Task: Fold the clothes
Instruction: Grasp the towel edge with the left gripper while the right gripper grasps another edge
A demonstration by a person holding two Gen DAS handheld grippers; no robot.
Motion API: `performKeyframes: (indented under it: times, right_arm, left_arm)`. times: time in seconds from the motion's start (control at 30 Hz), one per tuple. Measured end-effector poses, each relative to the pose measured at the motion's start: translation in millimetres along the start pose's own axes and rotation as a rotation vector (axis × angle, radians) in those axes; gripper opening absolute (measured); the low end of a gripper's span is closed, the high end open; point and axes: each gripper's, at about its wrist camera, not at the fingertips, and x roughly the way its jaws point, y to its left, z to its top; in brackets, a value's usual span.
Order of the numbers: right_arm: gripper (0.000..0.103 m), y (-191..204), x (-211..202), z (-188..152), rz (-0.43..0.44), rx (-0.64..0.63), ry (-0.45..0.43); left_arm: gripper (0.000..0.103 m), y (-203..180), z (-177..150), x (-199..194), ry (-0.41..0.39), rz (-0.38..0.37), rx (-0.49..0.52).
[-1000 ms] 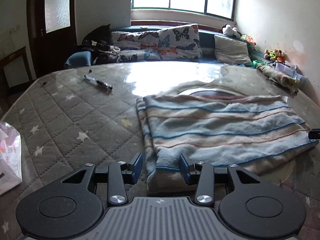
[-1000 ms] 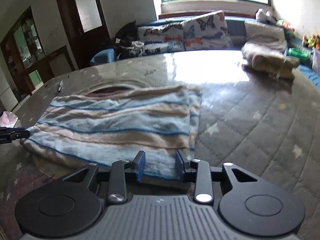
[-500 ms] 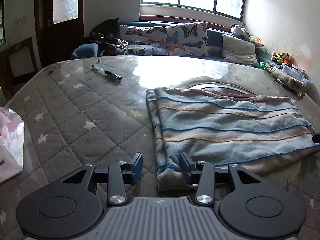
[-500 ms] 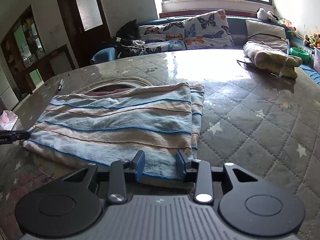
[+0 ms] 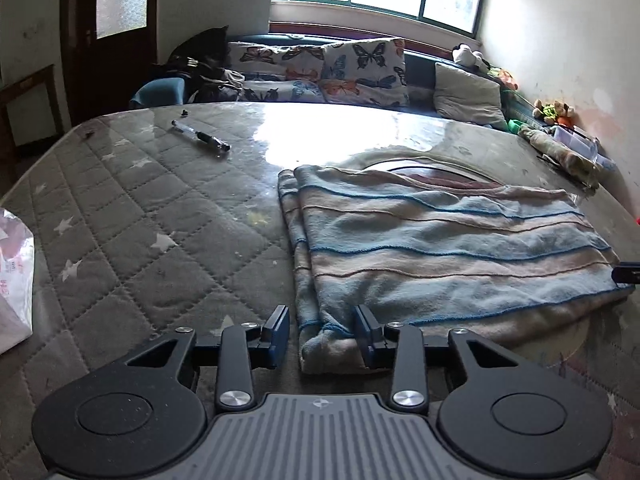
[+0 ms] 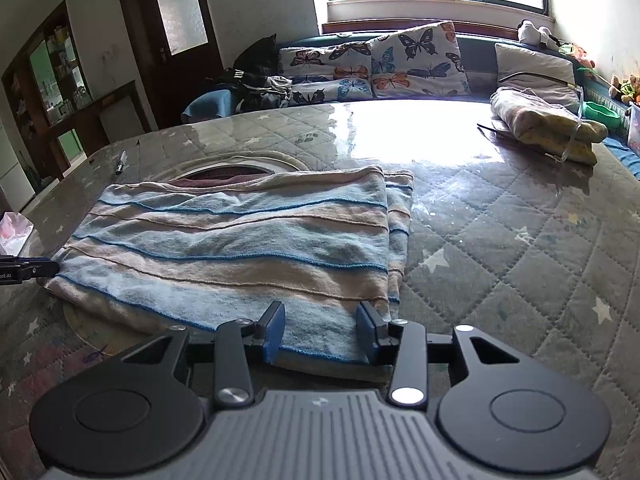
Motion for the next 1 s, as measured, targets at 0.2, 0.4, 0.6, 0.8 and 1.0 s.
performKeyframes:
  times: [0.2,0.4,0.6,0.8,1.0]
  right_arm:
    - [0.04,3.4,-0.8,3.6,-0.006,-0.008,0.002]
    - [0.039,20.9,-4.6,18.7,0.047,-0.04,-0.006]
    - [0.039,54.0,6.0,53.1,0.201,-0.049,-0.003]
    - [0.039,108.9,37.9,98.1,0.407,-0.061,0.031]
    - [0.04,167.9,75.1,125.1,0.501,-0.129,0.098]
  left_arm:
    - [0.019,5.0,1.2,0.1,-0.002,-0.049,-0.075]
    - [0.011,-5.2,9.7,-23.0,-0.102,-0.057,-0.103]
    - [0.011,-44.6,23.1,-41.0,-0.175,-0.098,-0.006]
    - [0.01,-69.1,25.7,-35.6,-0.18,-0.125,0.038]
    - [0.01,-77.4,27.0,-32.5,-0.178,-0.137,0.055]
